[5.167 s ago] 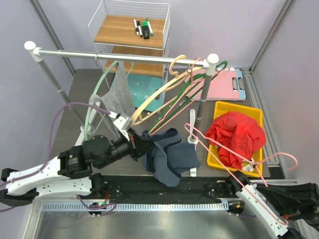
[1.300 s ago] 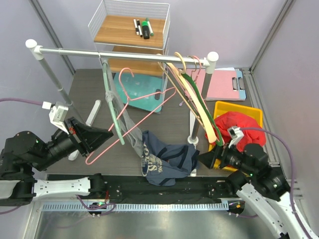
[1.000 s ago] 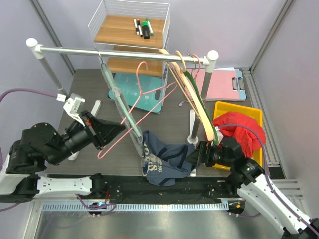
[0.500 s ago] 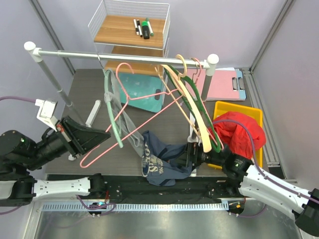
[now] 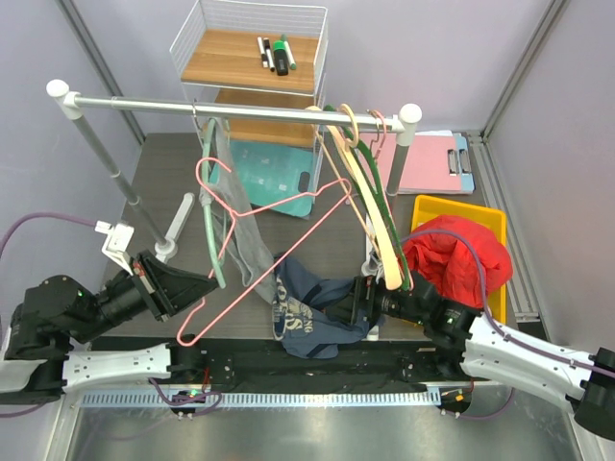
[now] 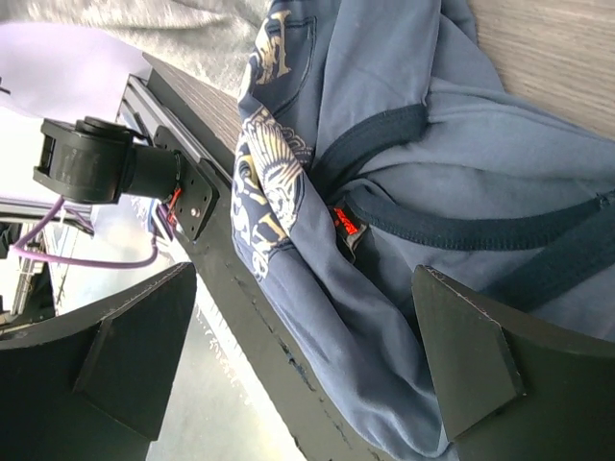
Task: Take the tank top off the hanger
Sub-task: Place the hanger at the clothesline.
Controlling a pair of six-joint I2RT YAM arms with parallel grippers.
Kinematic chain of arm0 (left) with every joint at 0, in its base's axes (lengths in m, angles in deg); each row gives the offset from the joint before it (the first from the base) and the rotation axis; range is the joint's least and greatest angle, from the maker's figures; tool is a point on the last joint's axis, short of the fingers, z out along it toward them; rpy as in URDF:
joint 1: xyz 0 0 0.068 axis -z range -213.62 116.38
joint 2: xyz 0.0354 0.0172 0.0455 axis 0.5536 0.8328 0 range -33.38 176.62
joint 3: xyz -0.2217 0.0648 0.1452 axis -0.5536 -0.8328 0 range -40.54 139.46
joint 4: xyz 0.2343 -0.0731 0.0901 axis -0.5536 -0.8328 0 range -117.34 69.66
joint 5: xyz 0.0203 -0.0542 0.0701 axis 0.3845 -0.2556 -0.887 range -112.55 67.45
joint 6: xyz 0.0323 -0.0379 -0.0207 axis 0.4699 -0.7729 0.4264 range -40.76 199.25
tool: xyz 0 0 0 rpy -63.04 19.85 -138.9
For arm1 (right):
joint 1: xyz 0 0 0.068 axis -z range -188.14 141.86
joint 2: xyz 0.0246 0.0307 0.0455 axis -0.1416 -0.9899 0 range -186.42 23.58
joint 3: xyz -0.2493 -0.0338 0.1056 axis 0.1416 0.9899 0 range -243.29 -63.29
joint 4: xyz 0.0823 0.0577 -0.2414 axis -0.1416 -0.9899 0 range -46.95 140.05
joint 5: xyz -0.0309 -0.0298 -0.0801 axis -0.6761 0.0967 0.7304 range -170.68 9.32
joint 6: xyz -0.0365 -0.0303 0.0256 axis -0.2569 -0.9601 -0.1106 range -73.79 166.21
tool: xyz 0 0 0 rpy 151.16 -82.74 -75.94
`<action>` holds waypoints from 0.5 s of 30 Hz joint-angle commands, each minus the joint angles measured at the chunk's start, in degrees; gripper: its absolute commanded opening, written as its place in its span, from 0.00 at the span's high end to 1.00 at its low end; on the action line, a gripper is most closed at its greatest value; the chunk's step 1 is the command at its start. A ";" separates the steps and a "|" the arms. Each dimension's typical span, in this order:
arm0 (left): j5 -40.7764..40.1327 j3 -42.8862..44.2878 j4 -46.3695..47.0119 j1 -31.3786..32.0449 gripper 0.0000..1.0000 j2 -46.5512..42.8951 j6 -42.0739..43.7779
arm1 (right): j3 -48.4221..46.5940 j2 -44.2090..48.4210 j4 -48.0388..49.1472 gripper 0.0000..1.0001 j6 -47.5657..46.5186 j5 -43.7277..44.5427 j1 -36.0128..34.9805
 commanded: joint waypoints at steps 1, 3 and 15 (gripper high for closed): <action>4.61 -2.39 3.58 0.18 1.00 0.92 0.44 | 0.56 -0.58 6.29 0.00 -0.65 2.43 -0.76; 7.17 -3.27 3.32 0.18 1.00 1.18 0.44 | 1.09 -0.93 7.69 0.00 -0.83 2.78 -1.02; 10.24 -8.37 3.84 0.18 1.00 -7.17 0.35 | 1.97 -4.01 10.69 0.00 -2.32 5.25 -3.49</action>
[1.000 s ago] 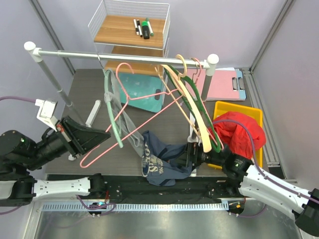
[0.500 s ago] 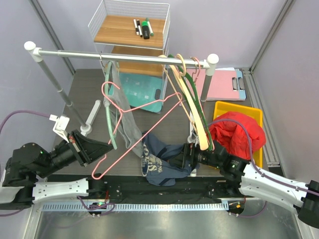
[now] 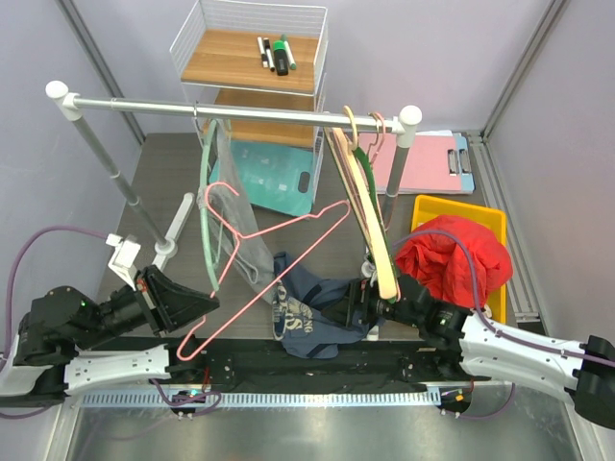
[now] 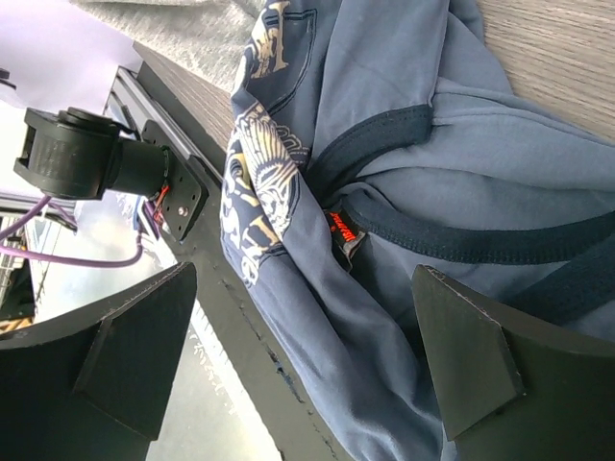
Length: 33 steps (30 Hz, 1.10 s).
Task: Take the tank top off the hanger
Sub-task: Place the hanger at the clothesline.
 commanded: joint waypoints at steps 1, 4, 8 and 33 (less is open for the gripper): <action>3.91 -1.05 2.95 0.10 1.00 -0.61 0.50 | 0.26 -0.23 4.40 0.00 -1.30 2.49 -0.43; 7.33 -1.49 5.49 -0.26 1.00 1.05 0.59 | 0.53 0.03 4.22 0.00 -1.56 2.76 -0.43; 7.61 -1.84 5.50 -1.31 1.00 1.33 1.12 | 0.44 0.65 3.52 0.00 -1.47 2.93 -0.43; -2.76 29.00 -11.47 -13.35 1.00 18.36 5.16 | 1.67 0.30 5.53 0.00 -1.91 1.80 -0.95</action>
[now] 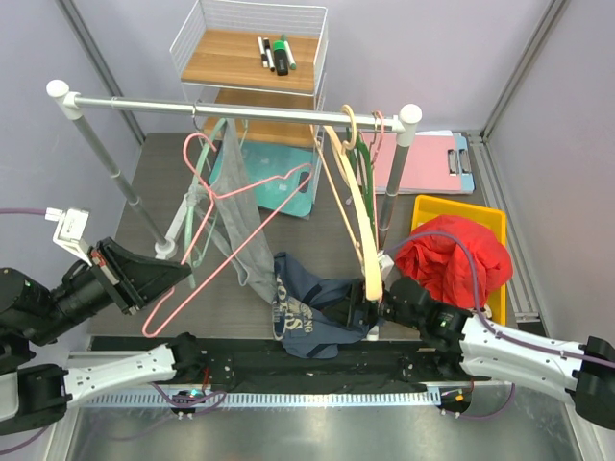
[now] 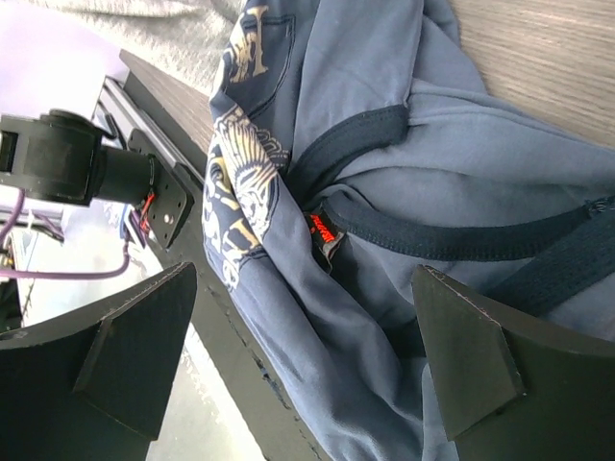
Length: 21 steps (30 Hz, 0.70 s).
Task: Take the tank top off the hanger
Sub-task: Place the hanger at the clothesline.
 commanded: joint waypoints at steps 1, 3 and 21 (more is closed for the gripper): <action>-5.95 3.87 0.29 -0.26 1.00 5.02 4.35 | -0.23 -0.45 4.55 0.00 -2.24 -0.20 -1.43; -6.65 5.36 1.36 -0.17 1.00 7.99 5.76 | -0.67 -0.88 3.77 0.00 -4.43 0.59 -2.05; -16.15 10.12 7.24 -0.17 1.00 20.58 10.60 | -3.58 -13.01 11.22 0.00 -11.65 22.12 -17.34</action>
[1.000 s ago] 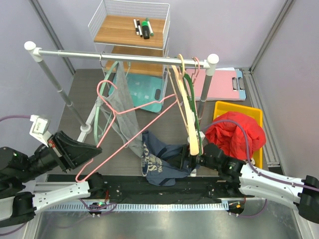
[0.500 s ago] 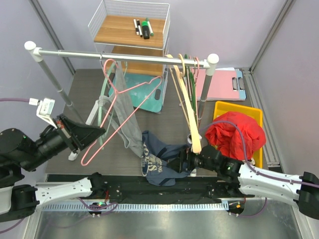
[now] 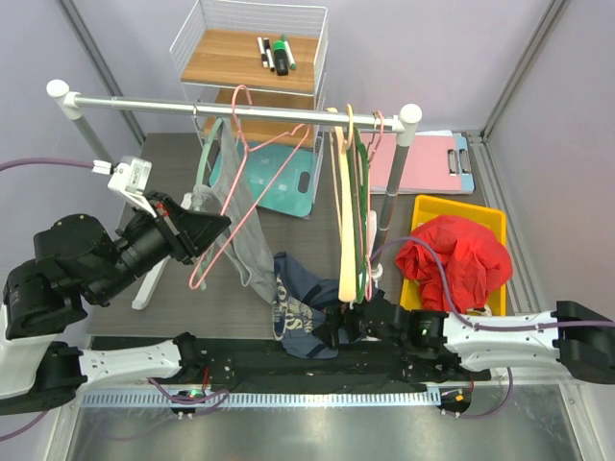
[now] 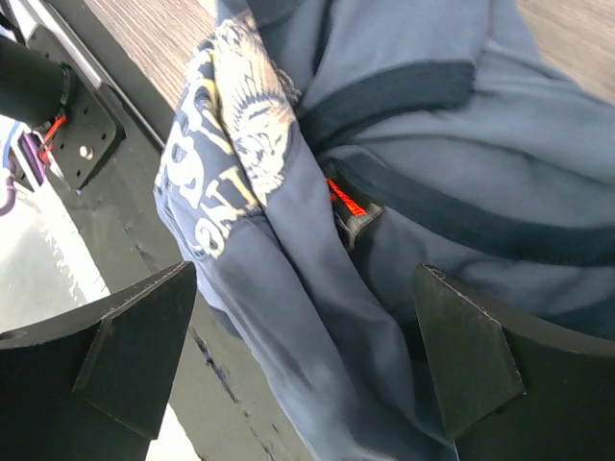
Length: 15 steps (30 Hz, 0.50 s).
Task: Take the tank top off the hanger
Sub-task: Place the hanger at the clothesline.
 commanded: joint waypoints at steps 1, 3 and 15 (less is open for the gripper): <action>-3.12 -1.18 6.15 -0.26 1.00 0.91 1.12 | -0.34 -1.10 9.02 0.00 -2.16 8.03 -1.67; -1.20 -2.76 7.55 -0.17 1.00 1.43 0.86 | 0.01 -1.54 10.34 0.00 -1.72 9.25 -1.94; 3.03 -7.69 12.84 -0.17 1.00 4.07 -1.08 | -0.86 -8.39 20.54 0.00 -7.68 13.14 -3.96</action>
